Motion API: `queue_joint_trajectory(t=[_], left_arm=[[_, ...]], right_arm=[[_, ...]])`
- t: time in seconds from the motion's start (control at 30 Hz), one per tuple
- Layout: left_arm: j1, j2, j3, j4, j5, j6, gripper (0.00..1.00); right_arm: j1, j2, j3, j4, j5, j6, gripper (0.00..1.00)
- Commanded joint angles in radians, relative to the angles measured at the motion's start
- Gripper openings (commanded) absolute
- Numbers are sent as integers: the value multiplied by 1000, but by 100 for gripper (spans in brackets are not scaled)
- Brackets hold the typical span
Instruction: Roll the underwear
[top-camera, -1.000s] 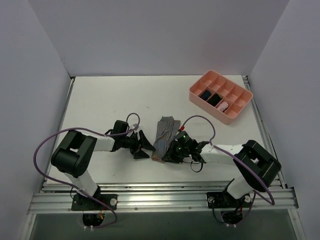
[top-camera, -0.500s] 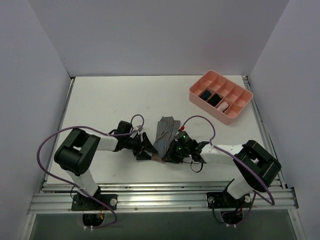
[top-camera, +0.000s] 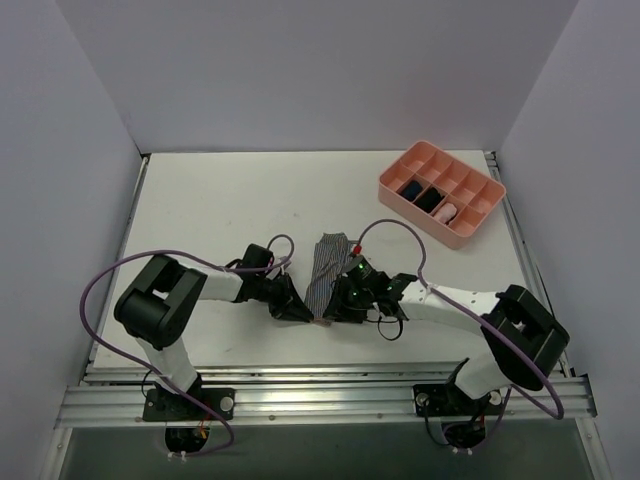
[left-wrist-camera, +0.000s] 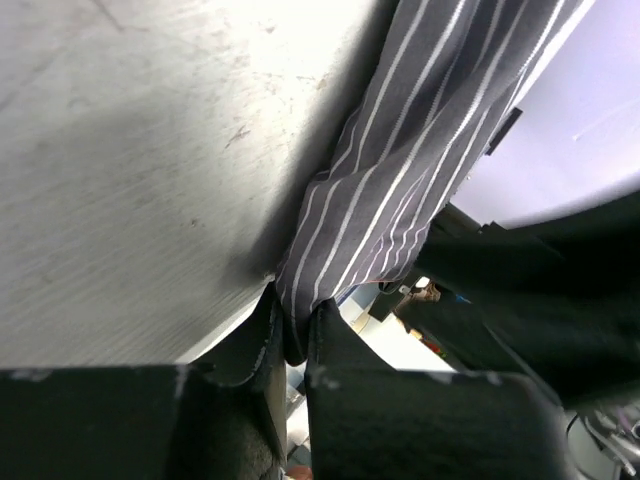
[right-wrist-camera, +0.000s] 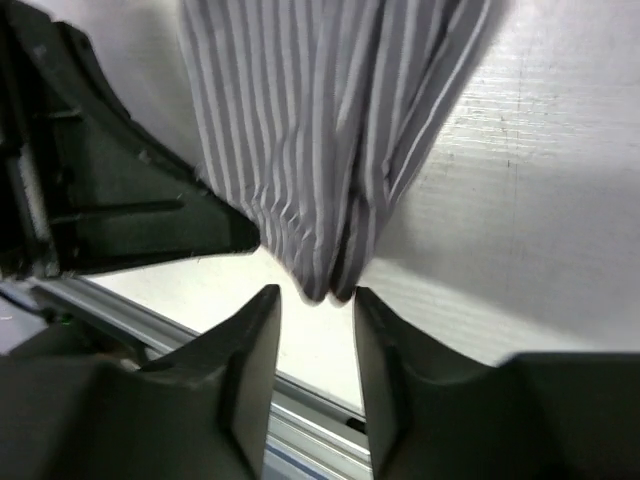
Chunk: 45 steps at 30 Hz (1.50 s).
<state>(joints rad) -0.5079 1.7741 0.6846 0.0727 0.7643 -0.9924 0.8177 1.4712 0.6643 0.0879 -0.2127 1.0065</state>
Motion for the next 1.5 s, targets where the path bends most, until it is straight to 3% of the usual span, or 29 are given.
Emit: queue_joint_trajectory(t=[0.0,0.13,0.23,0.6,0.83,1.33,1.47], left_arm=[[3,-36,56,-142,-66,-8,2],[8,-80,118,-297,-54,-8,2],[23,-78,164,-422,-45,8,2],[115,-67,167,-517,88,-52,2],[152,-50,171,-531,116,-77,2],[198,-1,176,-603,155,-32,2],[216,-2,174,-640,159,-6,2]], right_arm=[[47,-87,142,-250,169,-173,33],[130,-98,228,-382,305,-302,46],[187,-92,265,-389,378,-403,51],[314,14,333,-301,503,-733,55],[363,130,394,-225,477,-888,57],[414,353,468,-114,605,-1045,55],[416,363,465,-97,665,-1057,41]])
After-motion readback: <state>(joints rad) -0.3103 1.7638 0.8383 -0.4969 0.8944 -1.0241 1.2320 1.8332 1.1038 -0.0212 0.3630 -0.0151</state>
